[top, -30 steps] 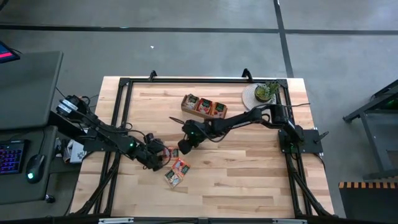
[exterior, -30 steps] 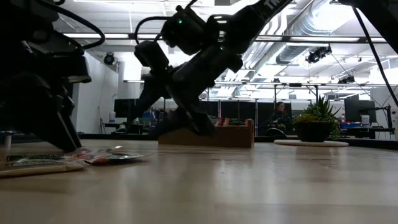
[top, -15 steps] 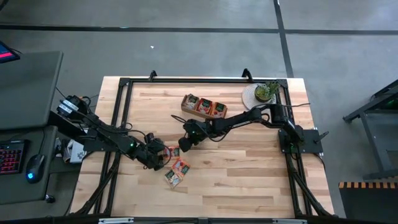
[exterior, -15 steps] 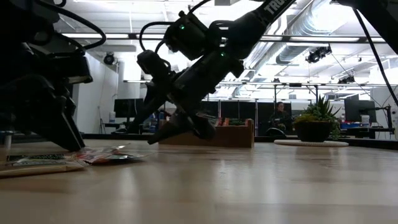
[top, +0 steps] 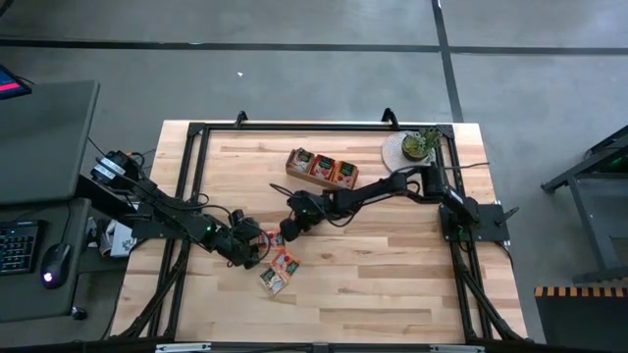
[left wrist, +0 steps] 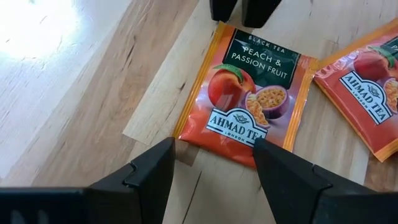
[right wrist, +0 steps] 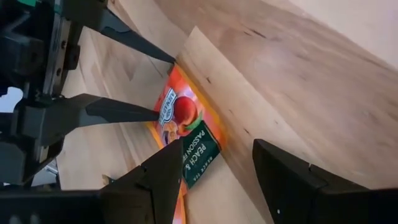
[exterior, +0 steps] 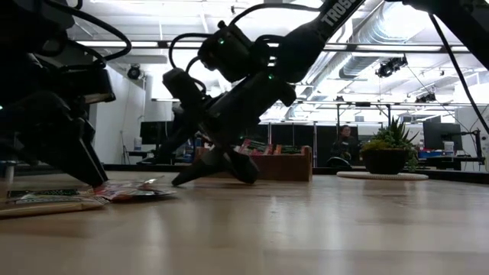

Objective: Pick & Place Tea
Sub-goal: Put the orange tea bag into the right section of the wooden organizer

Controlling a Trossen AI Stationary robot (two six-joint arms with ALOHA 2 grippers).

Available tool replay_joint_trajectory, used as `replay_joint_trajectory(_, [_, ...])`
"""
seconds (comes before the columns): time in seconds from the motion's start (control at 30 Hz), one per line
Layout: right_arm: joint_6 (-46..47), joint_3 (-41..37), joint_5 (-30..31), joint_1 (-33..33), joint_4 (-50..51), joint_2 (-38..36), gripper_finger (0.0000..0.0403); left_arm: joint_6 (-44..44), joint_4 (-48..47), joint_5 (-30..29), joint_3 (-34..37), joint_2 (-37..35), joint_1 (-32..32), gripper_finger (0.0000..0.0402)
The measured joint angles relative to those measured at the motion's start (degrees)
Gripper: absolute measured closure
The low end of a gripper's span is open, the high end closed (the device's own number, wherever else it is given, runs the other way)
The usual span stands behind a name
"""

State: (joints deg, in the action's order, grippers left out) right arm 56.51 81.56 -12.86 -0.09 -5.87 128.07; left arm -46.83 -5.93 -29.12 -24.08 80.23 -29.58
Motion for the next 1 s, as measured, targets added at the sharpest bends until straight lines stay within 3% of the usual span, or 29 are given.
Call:
replay_joint_trajectory(0.33, [0.17, 0.0, 0.86, 1.32, -1.01, 0.13, 0.021, -0.15, 0.45, -0.93, 0.0, -0.02, 1.04, 0.0186])
replay_joint_trajectory(0.73, [-0.14, -0.04, 2.56, 1.27, -1.62, 0.18, 0.0214, 4.55, 3.1, 4.32, -0.07, -0.13, 6.78, 0.0186])
replay_joint_trajectory(0.87, [-0.32, -0.04, 3.38, 1.26, -1.62, 0.2, 0.0244, 4.55, 3.1, 4.35, -0.07, -0.13, 6.71, 0.0186])
replay_joint_trajectory(1.0, [-1.74, -0.09, 4.02, 1.26, -1.62, 0.2, 0.03, 4.56, 3.05, 4.5, -0.07, -0.13, 6.71, 0.0186])
